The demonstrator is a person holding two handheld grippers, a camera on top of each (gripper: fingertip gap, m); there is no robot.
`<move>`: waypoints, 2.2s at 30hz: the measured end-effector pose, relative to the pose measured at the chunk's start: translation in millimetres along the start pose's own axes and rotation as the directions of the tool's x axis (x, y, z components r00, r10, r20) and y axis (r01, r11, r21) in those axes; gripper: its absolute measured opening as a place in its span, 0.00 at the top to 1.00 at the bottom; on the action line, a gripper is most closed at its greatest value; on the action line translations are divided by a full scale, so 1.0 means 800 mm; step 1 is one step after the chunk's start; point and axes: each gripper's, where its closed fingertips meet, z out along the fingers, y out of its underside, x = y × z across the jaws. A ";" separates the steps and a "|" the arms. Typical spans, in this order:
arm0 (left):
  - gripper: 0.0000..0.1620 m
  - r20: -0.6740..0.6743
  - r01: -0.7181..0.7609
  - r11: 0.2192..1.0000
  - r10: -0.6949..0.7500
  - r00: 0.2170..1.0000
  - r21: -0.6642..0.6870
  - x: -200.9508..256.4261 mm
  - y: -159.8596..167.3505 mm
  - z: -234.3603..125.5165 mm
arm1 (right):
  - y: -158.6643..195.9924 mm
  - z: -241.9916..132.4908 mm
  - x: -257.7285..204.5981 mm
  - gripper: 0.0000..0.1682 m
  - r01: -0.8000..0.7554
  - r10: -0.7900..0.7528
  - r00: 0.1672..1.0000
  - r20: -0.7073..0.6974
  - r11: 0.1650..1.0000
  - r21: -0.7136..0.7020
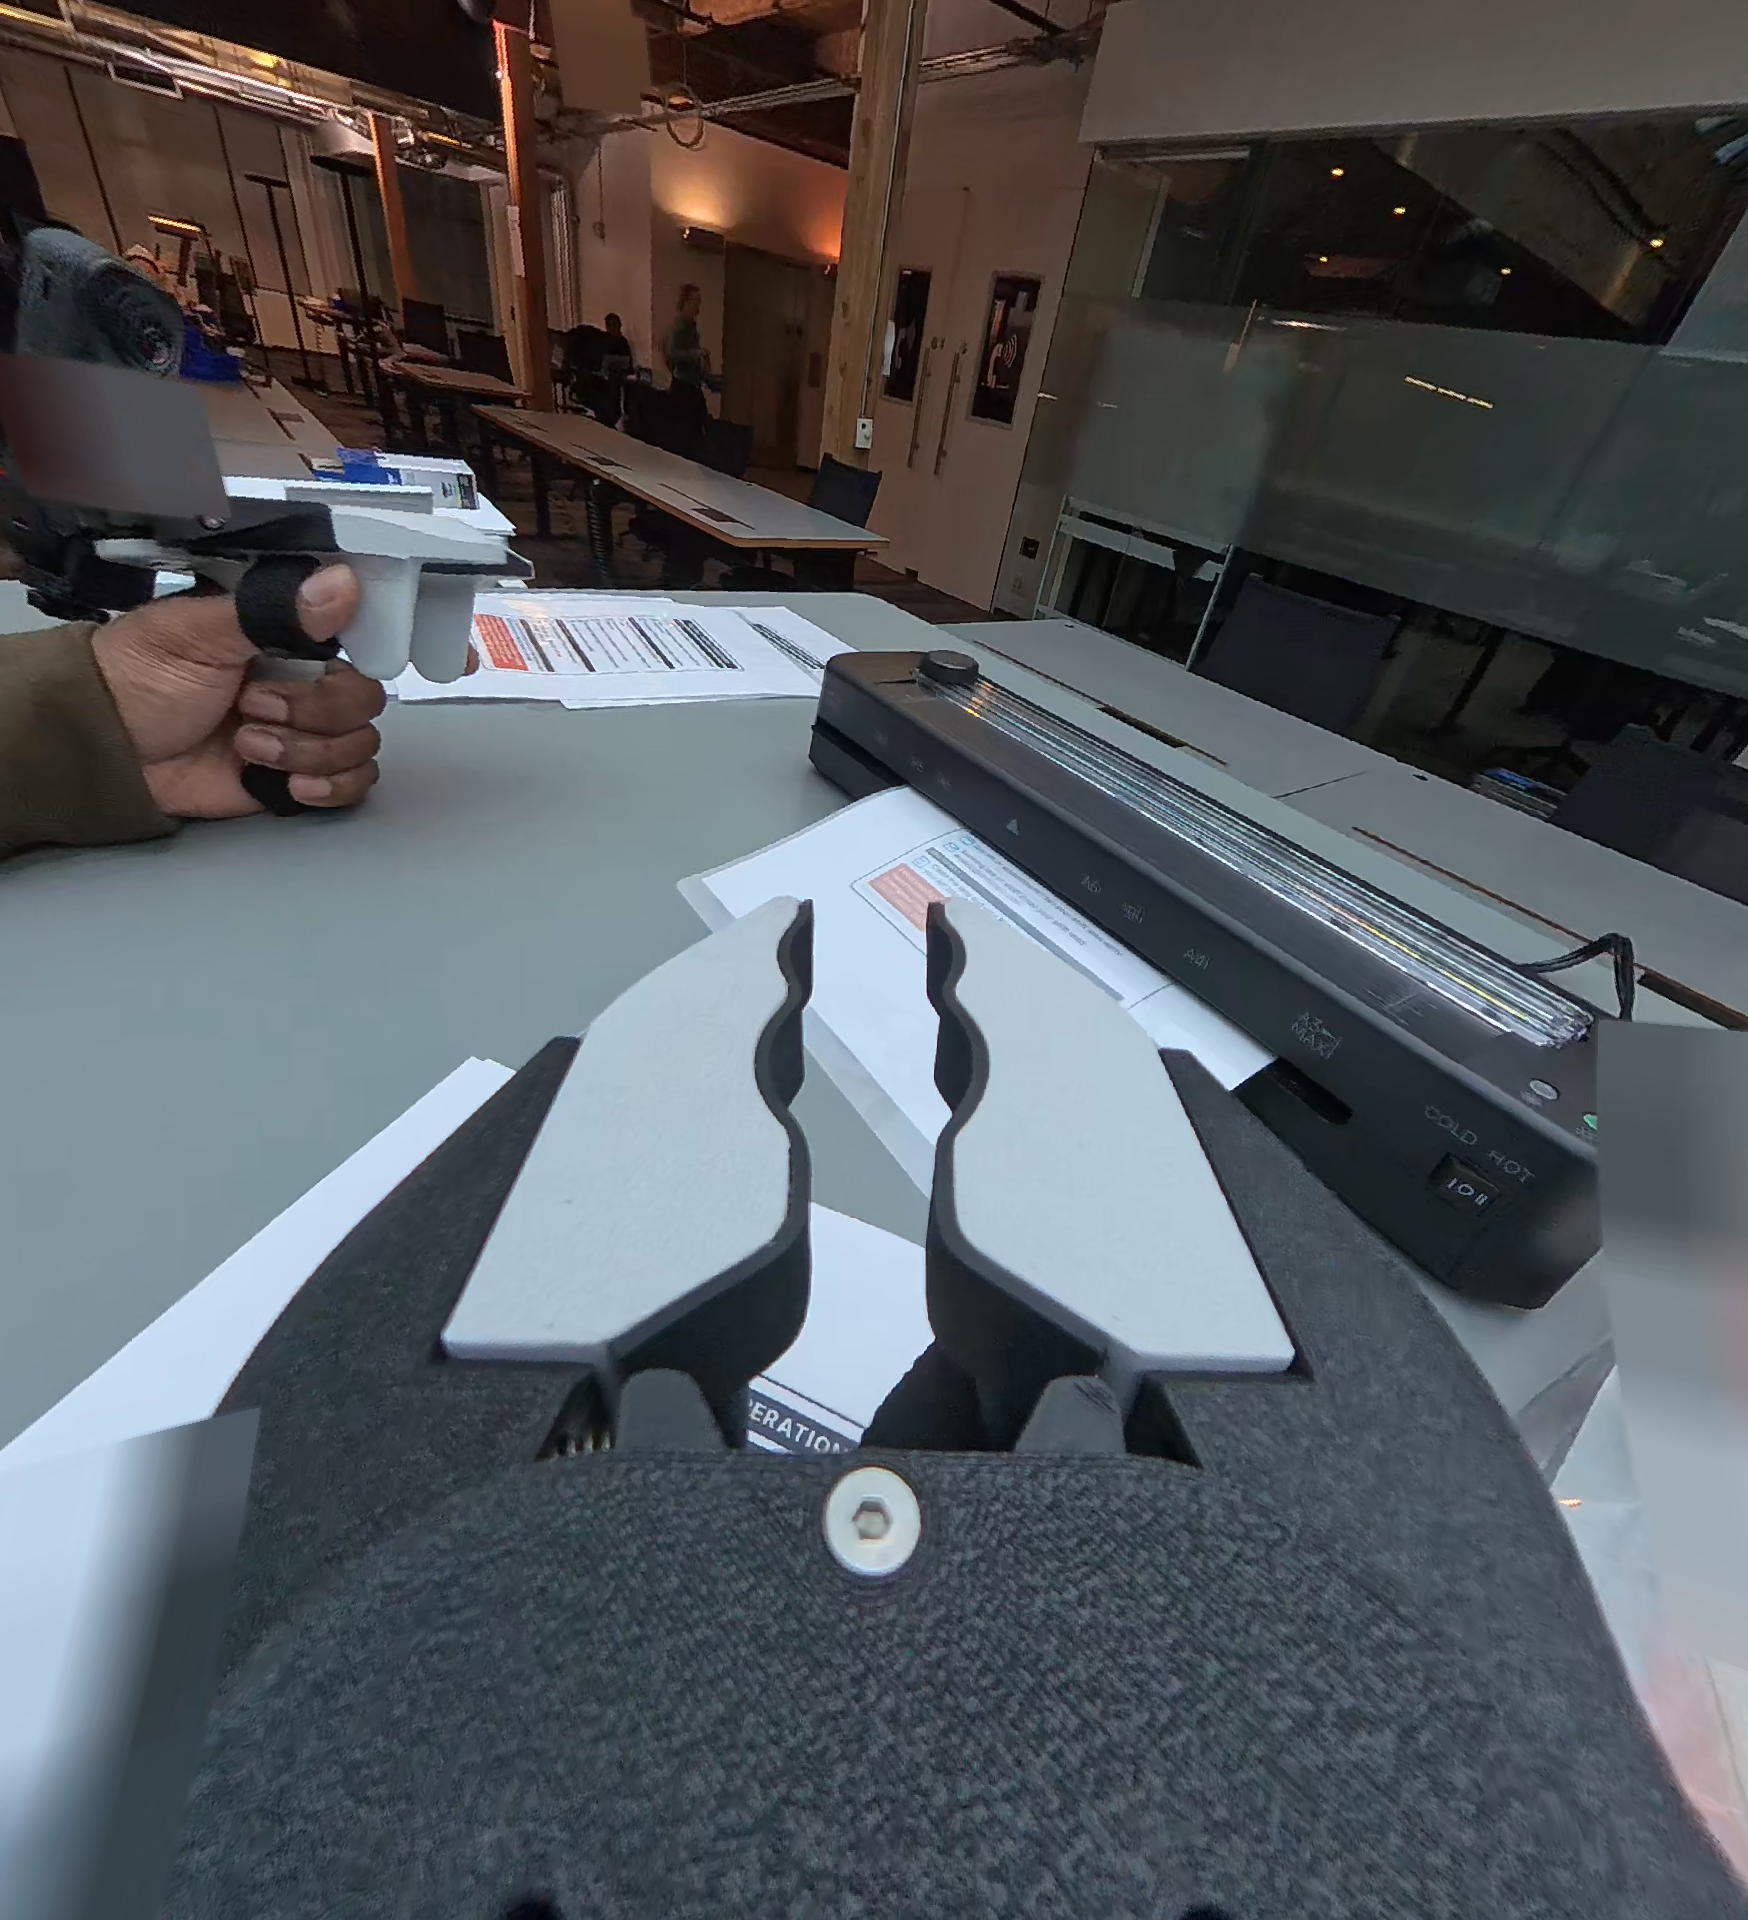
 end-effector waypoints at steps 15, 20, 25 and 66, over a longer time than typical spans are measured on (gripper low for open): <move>0.86 0.005 0.004 1.000 -0.004 1.000 -0.020 0.004 0.004 -0.001 | 0.054 -0.146 -0.057 0.87 0.085 -0.093 0.996 -0.007 0.930 -0.358; 0.86 0.009 0.012 0.999 -0.011 1.000 -0.041 0.002 0.008 0.001 | 0.092 -0.234 -0.007 0.86 0.060 -0.204 0.951 -0.232 0.859 -0.509; 0.86 0.013 0.018 0.998 -0.017 1.000 -0.056 0.001 0.010 0.003 | 0.130 -0.293 0.034 0.85 0.281 -0.536 0.827 -0.167 0.652 -0.704; 0.86 -0.017 0.040 0.999 -0.040 0.999 -0.024 0.008 0.004 -0.009 | 0.180 -0.302 0.181 1.00 0.221 -0.764 0.645 0.023 0.159 -0.962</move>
